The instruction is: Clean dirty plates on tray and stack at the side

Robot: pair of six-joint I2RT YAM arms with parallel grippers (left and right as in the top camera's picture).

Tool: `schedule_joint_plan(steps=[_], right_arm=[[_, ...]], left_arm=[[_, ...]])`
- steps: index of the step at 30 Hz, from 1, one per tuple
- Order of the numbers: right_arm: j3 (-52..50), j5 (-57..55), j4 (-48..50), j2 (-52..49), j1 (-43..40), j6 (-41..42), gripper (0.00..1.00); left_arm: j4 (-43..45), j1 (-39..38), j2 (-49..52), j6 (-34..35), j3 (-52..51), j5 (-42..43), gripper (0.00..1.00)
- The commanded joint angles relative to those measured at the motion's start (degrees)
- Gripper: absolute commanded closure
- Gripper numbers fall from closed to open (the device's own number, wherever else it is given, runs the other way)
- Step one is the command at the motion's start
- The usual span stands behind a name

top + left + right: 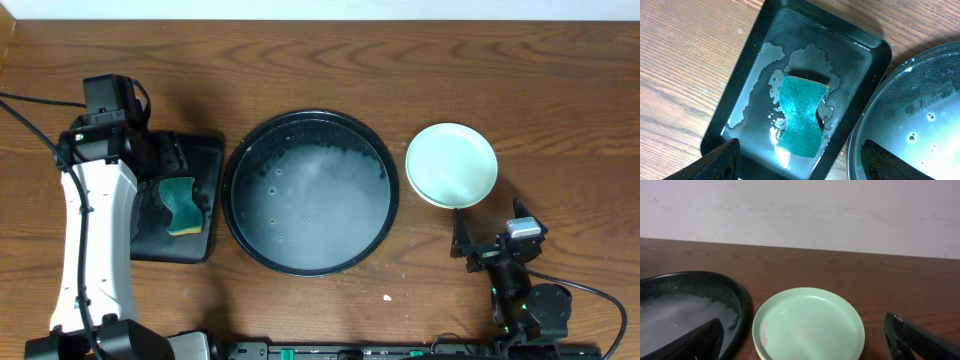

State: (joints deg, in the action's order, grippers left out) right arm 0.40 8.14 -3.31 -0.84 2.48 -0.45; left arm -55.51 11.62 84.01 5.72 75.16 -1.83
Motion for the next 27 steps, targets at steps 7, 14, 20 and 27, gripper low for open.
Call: schedule_joint_plan(steps=[7,14,20,27], right_arm=[[-0.1,0.3,-0.2,0.5,0.4,0.8,0.01],[-0.1,0.3,-0.2,0.5,0.4,0.8,0.01],[-0.1,0.3,-0.2,0.5,0.4,0.8,0.01],[-0.1,0.3,-0.2,0.5,0.4,0.8,0.01]], left_arm=[[-0.2,0.2,0.2,-0.7,0.5,-0.3,0.23],[-0.2,0.3,-0.9,-0.8,0.5,-1.3,0.23],[6.1,-0.3,-10.3,-0.7,-4.4,-1.0,0.23],[31.1,-1.1,-31.1,-0.8,-26.3,3.2,0.23]])
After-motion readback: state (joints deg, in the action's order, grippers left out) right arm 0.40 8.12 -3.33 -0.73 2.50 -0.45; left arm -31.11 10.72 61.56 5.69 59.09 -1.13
